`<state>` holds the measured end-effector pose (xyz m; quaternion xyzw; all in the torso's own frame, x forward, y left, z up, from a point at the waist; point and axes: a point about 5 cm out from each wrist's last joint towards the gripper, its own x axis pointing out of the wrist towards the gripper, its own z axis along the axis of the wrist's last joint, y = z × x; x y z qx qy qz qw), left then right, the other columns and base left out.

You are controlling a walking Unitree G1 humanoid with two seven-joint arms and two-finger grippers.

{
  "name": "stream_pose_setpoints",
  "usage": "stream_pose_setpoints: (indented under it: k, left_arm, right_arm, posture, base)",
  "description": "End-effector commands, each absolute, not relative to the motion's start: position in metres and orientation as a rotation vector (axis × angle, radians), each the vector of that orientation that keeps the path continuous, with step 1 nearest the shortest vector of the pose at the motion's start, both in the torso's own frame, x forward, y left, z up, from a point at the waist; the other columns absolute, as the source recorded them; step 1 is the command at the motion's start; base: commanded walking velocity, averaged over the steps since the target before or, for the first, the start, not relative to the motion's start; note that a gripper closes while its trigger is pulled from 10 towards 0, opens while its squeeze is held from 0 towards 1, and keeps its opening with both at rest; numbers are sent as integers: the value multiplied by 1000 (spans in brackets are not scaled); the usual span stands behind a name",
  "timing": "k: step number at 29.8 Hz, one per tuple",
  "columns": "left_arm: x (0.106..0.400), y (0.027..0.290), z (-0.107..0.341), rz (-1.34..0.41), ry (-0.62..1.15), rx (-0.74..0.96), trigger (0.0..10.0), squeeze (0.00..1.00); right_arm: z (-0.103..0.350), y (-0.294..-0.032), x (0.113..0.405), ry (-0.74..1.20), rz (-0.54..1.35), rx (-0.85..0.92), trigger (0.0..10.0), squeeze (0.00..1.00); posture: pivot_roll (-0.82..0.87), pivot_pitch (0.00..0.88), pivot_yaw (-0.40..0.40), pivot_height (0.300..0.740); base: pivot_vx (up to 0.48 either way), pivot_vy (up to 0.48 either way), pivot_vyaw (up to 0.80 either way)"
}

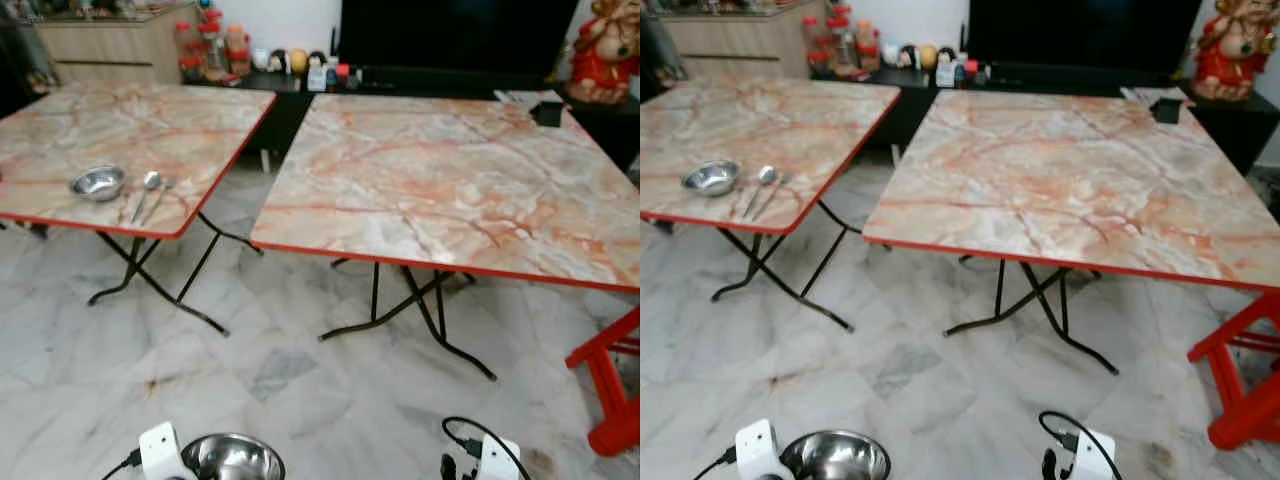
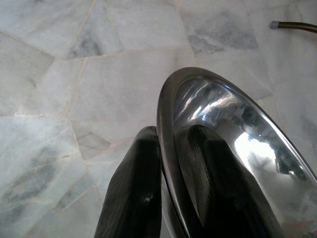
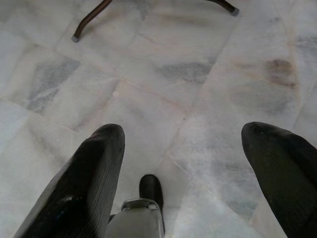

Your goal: Setting the table

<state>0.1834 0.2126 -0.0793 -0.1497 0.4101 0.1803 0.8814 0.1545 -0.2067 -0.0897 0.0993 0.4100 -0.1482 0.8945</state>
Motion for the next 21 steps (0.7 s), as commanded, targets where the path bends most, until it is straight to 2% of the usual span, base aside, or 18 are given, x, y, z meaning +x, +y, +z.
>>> stream_pose_setpoints:
  k: [1,7,11,21]
  left_arm:
    - [188,215,-76,384,834,-306,10000,0]
    - [188,215,-77,386,833,-313,10000,0]
    - [188,215,-76,389,829,-318,10000,0]
    - [187,215,-77,389,830,-317,10000,0]
  right_arm:
    - [-88,-209,157,838,-310,208,10000,0]
    - [-89,-212,155,848,-328,214,10000,0]
    - [-89,-213,154,853,-331,215,10000,0]
    - [-88,-211,158,843,-312,206,10000,0]
  posture:
    - [-21,0,-13,740]
    - [-22,0,-9,740]
    - [-17,0,-12,740]
    - [-11,0,-17,740]
  base:
    - [401,0,0]
    - [410,0,0]
    - [431,0,-541]
    - [437,0,0]
